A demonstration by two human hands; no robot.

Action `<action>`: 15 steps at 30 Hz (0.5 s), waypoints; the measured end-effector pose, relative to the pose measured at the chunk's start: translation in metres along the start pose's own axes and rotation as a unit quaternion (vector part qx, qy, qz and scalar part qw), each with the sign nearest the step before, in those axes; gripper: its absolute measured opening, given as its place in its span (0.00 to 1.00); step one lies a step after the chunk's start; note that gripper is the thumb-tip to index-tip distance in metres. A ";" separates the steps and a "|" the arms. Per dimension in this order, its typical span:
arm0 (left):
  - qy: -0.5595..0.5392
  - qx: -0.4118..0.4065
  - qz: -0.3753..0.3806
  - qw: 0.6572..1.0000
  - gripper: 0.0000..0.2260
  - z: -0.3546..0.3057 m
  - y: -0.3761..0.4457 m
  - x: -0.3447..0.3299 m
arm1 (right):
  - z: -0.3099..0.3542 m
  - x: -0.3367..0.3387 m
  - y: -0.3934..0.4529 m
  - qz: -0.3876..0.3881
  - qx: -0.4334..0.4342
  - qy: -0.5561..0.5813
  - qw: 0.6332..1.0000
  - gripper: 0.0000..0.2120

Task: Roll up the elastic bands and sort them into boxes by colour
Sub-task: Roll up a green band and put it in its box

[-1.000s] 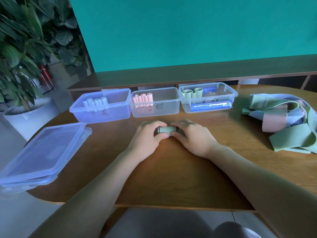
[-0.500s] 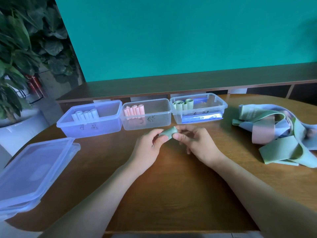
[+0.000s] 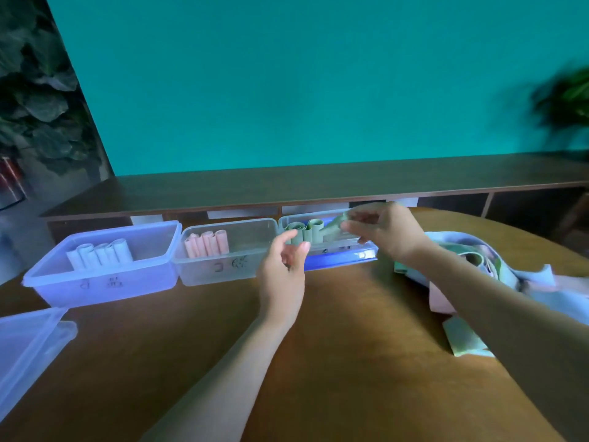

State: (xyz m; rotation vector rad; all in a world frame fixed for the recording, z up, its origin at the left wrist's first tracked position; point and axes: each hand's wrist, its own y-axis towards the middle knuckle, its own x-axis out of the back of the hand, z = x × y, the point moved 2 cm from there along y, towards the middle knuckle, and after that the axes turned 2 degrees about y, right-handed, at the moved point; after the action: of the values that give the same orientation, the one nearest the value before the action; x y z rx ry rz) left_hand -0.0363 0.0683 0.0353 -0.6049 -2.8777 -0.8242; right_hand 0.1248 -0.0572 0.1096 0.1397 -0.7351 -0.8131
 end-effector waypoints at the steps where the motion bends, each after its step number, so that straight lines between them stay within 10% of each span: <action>1: 0.005 -0.007 -0.004 1.000 0.10 0.005 0.001 -0.004 | -0.007 0.003 0.011 -0.001 0.004 -0.027 1.000 0.07; 15: 0.102 -0.042 0.061 0.992 0.20 0.029 0.014 -0.016 | -0.050 -0.032 0.112 0.141 -0.010 -0.239 0.961 0.08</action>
State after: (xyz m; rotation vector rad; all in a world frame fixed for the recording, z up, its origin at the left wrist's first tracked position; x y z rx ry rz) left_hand -0.0153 0.0889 0.0140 -0.6562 -2.6064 -0.9342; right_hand 0.2108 0.0356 0.0978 -0.1859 -1.1733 -0.5820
